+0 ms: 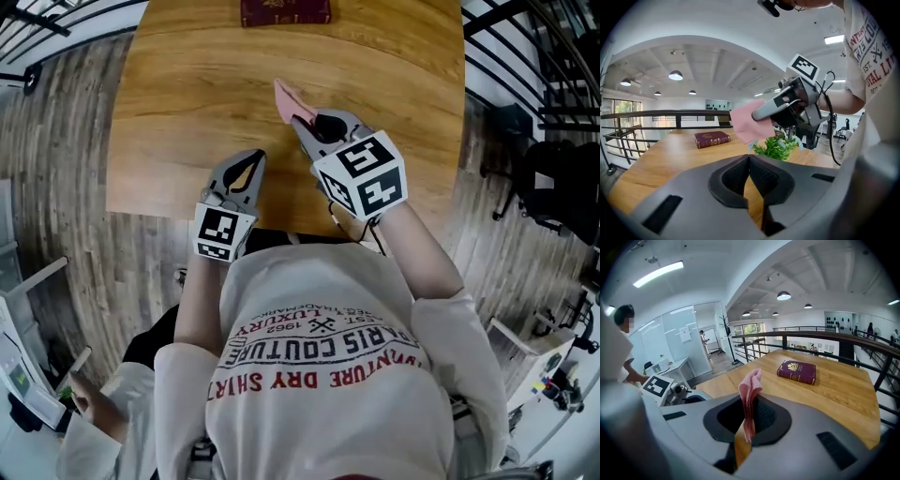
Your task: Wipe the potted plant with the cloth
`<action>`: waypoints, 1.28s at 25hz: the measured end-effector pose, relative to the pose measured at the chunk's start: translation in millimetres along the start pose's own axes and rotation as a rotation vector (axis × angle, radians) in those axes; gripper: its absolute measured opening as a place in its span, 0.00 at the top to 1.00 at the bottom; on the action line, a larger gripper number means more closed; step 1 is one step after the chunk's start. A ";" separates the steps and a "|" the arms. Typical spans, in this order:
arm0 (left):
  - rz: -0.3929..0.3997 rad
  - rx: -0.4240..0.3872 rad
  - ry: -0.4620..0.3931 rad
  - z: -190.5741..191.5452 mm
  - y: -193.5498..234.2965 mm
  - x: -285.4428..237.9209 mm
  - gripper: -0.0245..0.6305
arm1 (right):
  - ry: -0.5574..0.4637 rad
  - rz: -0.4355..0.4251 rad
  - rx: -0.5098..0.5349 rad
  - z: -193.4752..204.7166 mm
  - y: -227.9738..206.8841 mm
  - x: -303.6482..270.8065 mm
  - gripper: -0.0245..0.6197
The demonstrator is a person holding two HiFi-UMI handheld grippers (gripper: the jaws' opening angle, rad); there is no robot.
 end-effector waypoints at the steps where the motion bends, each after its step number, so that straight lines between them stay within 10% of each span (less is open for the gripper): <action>1: -0.004 0.008 0.002 4.1 4.8 4.4 0.94 | 0.014 0.016 -0.013 7.1 6.2 -5.4 0.90; 17: 0.094 0.031 0.078 47.2 44.8 34.8 0.94 | 0.189 0.530 -0.328 116.9 17.5 -74.5 0.90; 32: 0.166 0.019 0.080 58.9 44.1 41.9 0.94 | 0.081 0.698 -0.765 151.4 15.3 -59.9 0.90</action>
Point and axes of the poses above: the fingertips, and each gripper's own axes: x backward along the fingers, y to its left, z out of its underside, the point moved 6 cm from there along x, backward along the fingers, and after that the axes turned 4 degrees about z, right-handed, at the moved point
